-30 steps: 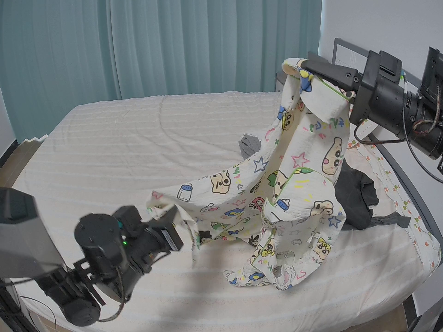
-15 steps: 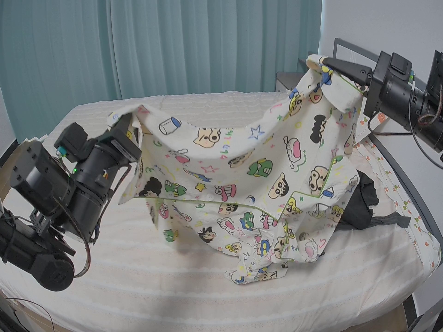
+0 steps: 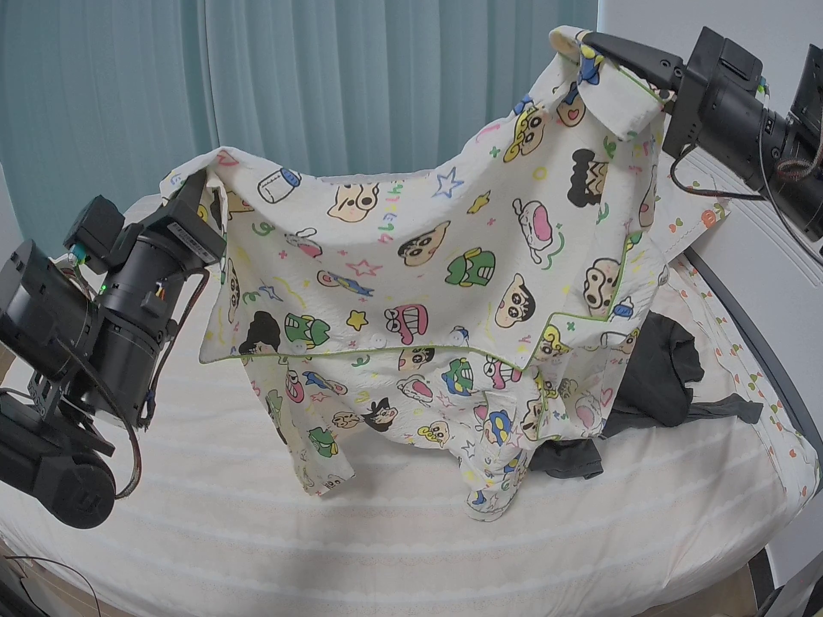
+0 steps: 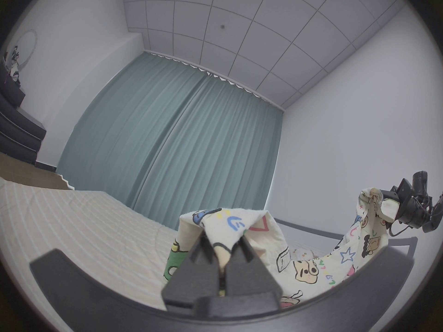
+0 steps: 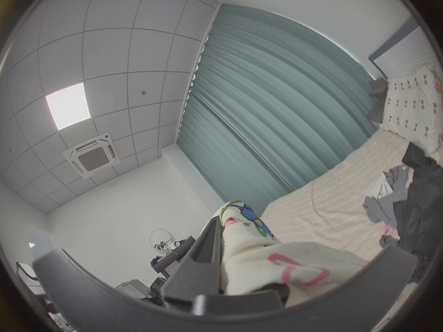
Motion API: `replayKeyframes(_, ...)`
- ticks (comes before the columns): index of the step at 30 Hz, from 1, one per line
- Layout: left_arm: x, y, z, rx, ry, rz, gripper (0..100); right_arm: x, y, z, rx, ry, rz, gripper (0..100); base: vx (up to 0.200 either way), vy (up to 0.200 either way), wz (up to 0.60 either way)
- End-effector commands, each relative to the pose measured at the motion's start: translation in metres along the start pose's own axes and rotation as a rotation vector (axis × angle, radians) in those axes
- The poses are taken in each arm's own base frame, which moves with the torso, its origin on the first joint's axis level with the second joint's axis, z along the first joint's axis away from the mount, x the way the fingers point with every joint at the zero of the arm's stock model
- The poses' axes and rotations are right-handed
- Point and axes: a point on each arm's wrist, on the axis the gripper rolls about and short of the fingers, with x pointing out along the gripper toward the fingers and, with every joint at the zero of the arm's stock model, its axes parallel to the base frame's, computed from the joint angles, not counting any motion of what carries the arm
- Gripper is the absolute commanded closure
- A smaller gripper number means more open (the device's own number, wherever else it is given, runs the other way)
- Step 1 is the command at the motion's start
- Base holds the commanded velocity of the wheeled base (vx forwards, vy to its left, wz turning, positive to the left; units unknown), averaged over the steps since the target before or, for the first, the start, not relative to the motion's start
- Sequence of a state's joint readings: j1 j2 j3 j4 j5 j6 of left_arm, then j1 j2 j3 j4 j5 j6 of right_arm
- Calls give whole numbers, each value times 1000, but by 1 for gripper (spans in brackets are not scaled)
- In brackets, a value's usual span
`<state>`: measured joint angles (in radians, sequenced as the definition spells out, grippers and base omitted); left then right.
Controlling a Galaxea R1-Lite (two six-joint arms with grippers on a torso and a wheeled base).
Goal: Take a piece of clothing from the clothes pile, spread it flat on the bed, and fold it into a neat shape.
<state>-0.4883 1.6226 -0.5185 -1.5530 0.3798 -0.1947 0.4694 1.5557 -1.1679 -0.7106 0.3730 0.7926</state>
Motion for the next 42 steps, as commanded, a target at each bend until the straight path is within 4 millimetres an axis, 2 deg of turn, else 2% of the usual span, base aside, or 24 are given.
replayKeyframes(1, -6, 3, -6, 7, 28, 4, 100, -3, -5, -10, 17, 27, -23, 100, 0, 0, 0)
replayKeyframes(6, -6, 2, -7, 5, 34, 1, 100, -7, -6, -15, 24, 42, -30, 100, -160, 0, 0)
replayKeyframes(14, -14, 6, -11, 16, 64, 8, 100, -8, 6, -18, 32, 51, 2, 100, -200, 0, 0)
replayKeyframes(26, -16, 9, -13, 10, 74, 21, 100, -15, 11, -20, 35, 39, -17, 100, 0, 0, 0)
replayKeyframes(42, -17, 20, -15, 34, 87, 59, 100, -16, 11, -22, 41, 45, -10, 100, 0, 200, 0)
